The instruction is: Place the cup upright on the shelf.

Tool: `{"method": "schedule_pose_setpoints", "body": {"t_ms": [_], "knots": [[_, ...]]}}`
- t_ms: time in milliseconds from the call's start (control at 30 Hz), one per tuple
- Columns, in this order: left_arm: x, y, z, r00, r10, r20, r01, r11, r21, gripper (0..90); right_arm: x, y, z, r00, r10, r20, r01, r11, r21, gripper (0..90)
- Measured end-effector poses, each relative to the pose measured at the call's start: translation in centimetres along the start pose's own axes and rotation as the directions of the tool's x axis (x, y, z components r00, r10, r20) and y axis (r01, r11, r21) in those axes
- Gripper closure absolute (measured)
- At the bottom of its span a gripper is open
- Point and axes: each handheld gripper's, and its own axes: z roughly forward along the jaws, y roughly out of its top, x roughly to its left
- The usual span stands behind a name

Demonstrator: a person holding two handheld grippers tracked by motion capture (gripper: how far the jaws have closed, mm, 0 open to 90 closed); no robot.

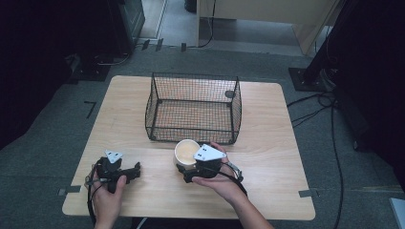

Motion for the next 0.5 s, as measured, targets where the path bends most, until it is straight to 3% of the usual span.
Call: {"method": "schedule_pose_setpoints", "body": {"t_ms": [500], "knots": [[0.0,0.0,0.0,1.0,-0.001,0.0,0.001,1.0,-0.001,0.0,-0.5,2.4,-1.2,0.9996,-0.01,0.024,0.012,0.9971,-0.075,8.3]]}}
